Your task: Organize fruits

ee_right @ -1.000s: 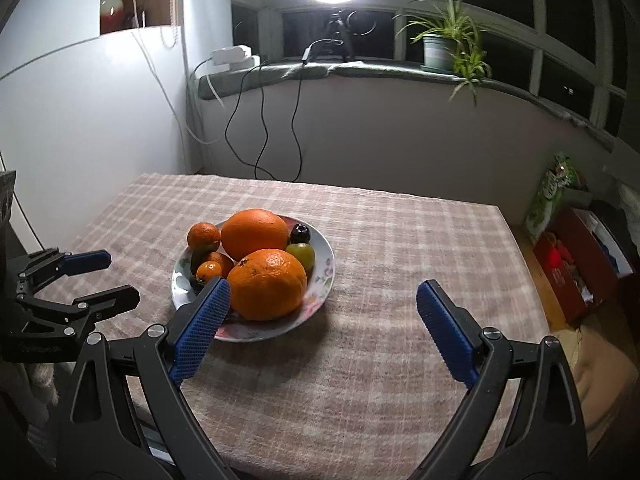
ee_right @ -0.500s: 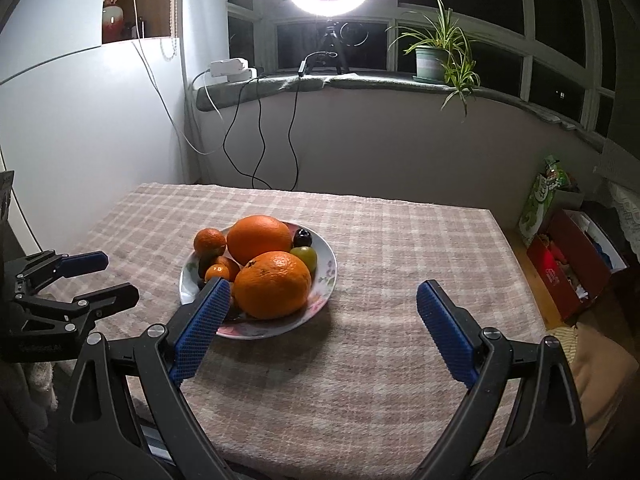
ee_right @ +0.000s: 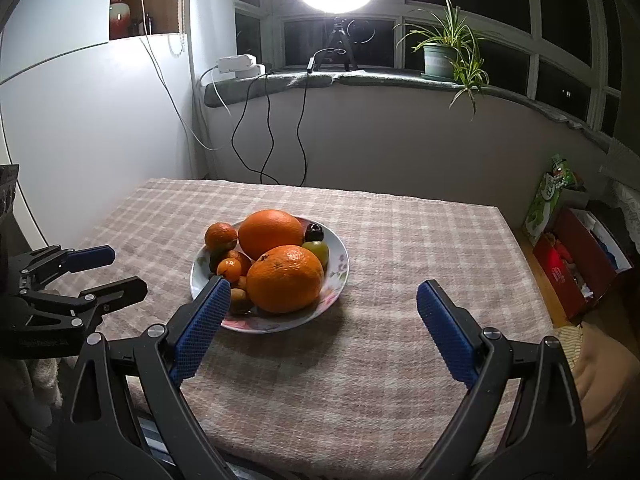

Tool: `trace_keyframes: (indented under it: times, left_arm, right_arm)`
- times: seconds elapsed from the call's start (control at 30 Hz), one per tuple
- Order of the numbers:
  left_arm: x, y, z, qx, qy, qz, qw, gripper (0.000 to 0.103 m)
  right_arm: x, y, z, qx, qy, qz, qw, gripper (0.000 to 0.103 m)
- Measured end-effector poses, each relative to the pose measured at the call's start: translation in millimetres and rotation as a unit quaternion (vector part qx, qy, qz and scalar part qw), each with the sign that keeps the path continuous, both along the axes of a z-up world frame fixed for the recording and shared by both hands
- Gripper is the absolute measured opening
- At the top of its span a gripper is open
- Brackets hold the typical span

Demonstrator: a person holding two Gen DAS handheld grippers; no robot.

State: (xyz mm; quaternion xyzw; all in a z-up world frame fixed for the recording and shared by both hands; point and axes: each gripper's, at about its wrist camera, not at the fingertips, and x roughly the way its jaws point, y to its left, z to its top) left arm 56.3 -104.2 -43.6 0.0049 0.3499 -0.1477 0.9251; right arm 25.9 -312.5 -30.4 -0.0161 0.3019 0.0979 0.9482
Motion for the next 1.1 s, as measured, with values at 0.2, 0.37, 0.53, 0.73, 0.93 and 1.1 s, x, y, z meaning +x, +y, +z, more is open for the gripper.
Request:
trace_keyframes:
  times: [0.2, 0.37, 0.53, 0.73, 0.93, 1.1]
  left_arm:
    - [0.2, -0.3, -0.8, 0.000, 0.001, -0.001, 1.0000, 0.077]
    - [-0.2, -0.7, -1.0, 0.000, 0.001, 0.000, 1.0000, 0.076]
    - [0.4, -0.8, -2.4, 0.000, 0.002, 0.000, 1.0000, 0.077]
    - [1.4, -0.8, -3.7, 0.001, 0.003, 0.000, 1.0000, 0.076]
    - [1.8, 0.2, -3.6, 0.000, 0.002, 0.001, 1.0000, 0.076]
    - [3.2, 1.2, -4.3, -0.001, 0.001, 0.001, 1.0000, 0.077]
  right_arm:
    - [0.9, 1.0, -1.4, 0.003, 0.003, 0.003, 1.000, 0.096]
    - [1.4, 0.8, -1.6, 0.004, 0.003, 0.003, 1.000, 0.096]
    - [1.3, 0.7, -3.6, 0.005, 0.005, 0.003, 1.000, 0.096]
    - [1.7, -1.6, -7.6, 0.006, 0.009, 0.000, 1.000, 0.096]
    - [3.5, -2.0, -9.3, 0.006, 0.012, -0.002, 1.000, 0.096]
    - [4.8, -3.2, -11.4, 0.008, 0.015, -0.003, 1.000, 0.096]
